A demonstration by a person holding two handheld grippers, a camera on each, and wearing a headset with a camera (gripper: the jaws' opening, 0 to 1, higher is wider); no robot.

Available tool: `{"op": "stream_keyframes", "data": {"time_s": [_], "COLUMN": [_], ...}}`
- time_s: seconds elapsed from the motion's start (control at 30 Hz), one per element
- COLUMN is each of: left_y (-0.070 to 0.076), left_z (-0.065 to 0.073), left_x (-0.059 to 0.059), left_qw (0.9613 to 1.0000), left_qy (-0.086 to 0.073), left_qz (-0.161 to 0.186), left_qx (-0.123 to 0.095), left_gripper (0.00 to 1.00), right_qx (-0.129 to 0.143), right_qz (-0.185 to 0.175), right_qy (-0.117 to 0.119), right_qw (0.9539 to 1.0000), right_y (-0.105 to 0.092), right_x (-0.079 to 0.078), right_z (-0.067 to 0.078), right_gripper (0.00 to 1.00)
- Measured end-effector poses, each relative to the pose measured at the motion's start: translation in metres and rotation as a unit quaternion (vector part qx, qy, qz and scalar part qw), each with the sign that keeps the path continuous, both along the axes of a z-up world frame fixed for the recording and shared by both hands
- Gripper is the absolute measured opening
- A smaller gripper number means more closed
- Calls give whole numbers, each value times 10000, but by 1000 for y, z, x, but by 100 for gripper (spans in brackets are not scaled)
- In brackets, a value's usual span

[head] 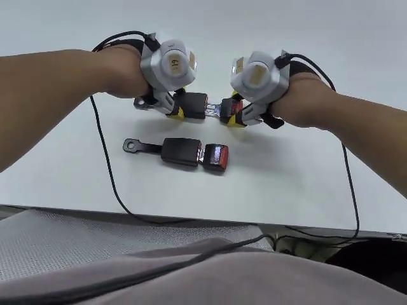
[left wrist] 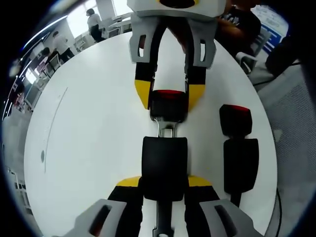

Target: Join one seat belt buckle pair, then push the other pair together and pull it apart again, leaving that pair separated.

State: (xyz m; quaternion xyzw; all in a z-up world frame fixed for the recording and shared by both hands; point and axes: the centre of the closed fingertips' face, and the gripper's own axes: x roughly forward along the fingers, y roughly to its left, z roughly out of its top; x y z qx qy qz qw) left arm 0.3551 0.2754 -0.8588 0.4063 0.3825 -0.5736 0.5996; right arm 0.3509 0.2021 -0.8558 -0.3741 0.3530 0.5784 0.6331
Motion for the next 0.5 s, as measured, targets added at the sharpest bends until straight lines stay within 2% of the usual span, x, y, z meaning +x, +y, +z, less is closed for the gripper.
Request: {"op": "stream_keyframes", "data": {"time_s": [0.03,0.07,0.3,0.4,0.43,0.5], "left_y": [-1,-1,-1,-1,-1,0], "left_z": [1,1,4,5,6,6], "left_x": [-1,-1,-4,-4,-3,-4], "left_qw": [10000,10000,9999,9999,9999,9999], "left_qy": [6,8,2,23,12,17], "left_qz": [-42,-39,-101,-139,-139,-111], "left_qx": [17,28,107,67,45,7], "left_gripper": [32,32,31,31,31,31], "right_qx": [78,-28,146,349,155,134], "right_qz": [2,-14,3,-62,-46,-18], "right_qy": [7,20,19,87,15,33], "right_qw": [10000,10000,9999,9993,9999,9999], "right_y": [3,1,10,25,26,26], "right_x": [0,0,7,8,10,7], "right_z": [1,-2,-5,-6,-8,-11], "right_gripper": [33,33,32,32,32,32]}}
